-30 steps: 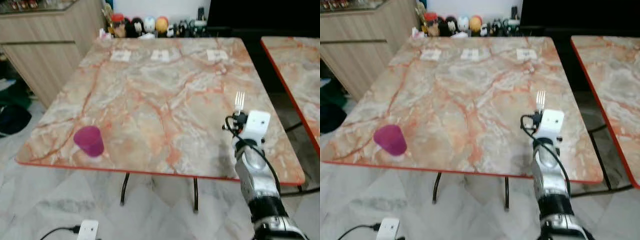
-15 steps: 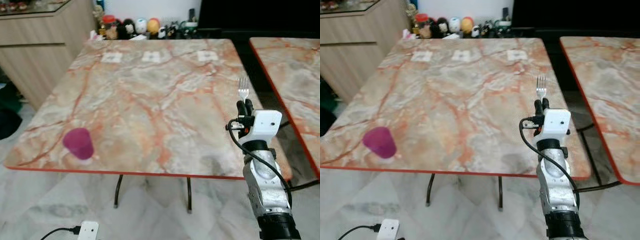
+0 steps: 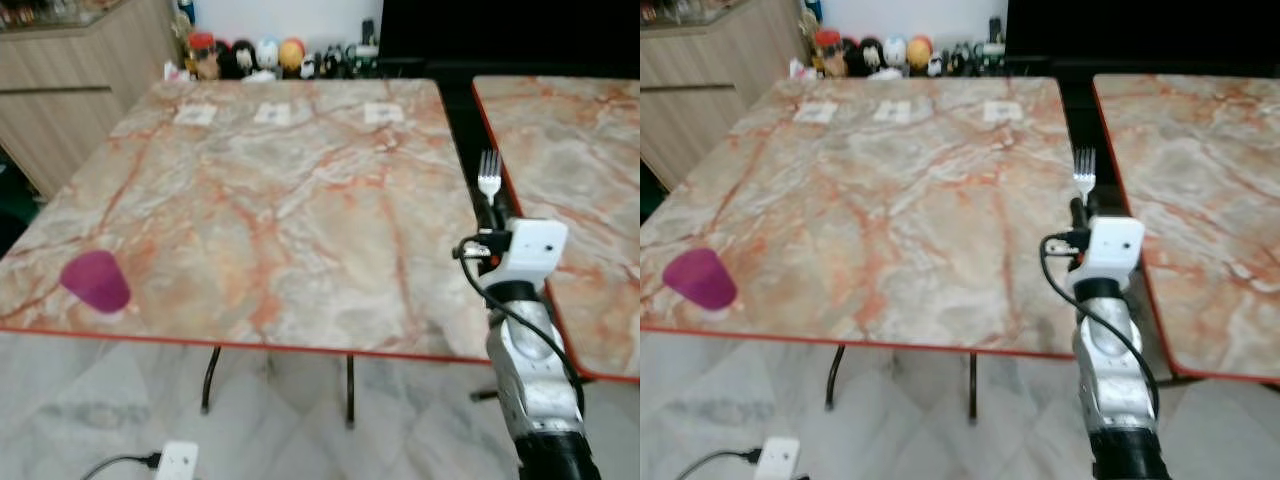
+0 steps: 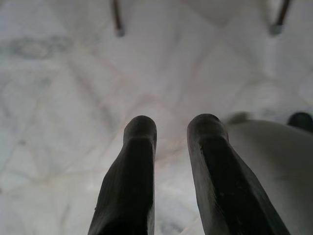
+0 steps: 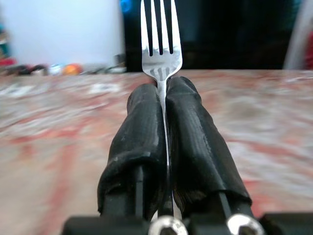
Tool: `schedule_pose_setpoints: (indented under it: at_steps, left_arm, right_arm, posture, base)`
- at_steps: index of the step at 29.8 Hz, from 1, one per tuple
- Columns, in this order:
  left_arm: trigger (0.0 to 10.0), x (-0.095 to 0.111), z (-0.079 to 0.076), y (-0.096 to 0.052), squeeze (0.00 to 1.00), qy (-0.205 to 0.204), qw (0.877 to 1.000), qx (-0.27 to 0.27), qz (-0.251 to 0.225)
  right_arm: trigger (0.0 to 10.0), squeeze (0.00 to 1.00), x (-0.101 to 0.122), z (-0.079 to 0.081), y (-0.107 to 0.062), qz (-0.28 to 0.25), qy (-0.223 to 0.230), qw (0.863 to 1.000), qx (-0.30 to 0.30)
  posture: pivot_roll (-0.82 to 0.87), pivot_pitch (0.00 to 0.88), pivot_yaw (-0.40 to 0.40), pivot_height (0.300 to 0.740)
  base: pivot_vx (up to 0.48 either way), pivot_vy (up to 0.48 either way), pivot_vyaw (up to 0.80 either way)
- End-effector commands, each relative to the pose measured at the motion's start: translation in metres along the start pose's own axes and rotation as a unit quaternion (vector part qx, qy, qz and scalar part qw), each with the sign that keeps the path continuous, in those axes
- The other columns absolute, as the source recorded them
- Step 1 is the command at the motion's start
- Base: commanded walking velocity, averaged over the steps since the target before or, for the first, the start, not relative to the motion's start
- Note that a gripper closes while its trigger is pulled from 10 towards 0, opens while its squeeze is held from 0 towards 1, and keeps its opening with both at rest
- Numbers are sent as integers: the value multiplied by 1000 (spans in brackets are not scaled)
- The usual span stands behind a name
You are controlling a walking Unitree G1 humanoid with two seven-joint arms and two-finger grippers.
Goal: Setting the table
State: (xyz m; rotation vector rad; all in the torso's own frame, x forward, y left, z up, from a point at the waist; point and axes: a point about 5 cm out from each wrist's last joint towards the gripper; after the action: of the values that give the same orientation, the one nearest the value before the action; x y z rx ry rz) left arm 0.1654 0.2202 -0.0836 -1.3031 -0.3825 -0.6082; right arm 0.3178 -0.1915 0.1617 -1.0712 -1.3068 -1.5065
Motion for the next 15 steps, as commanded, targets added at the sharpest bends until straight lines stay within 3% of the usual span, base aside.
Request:
schedule_pose_setpoints:
  at_steps: [1,15]
  left_arm:
    - [10000,-3,4,-1,0,10,1000,0,7]
    - [10000,-3,5,-1,0,20,1000,-3,8]
  right_arm:
    - [10000,0,5,3,0,-12,7,1000,2]
    - [10000,0,3,6,-2,-8,14,1000,-6]
  posture:
    - [-63,51,23,740]
    - [-70,31,33,740]
  base:
    - [0,-469,0]
    - [0,-465,0]
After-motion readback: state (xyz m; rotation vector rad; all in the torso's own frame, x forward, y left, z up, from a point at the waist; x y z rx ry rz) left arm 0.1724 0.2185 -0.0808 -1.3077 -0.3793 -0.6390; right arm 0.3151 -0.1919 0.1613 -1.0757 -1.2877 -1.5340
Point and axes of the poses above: a point about 5 cm out from each wrist's last joint towards the gripper, its own y axis pointing out of the wrist towards the gripper, its own x axis along the axis of the wrist's last joint, z = x × y, and after that the axes turned 6 degrees about y, right-handed
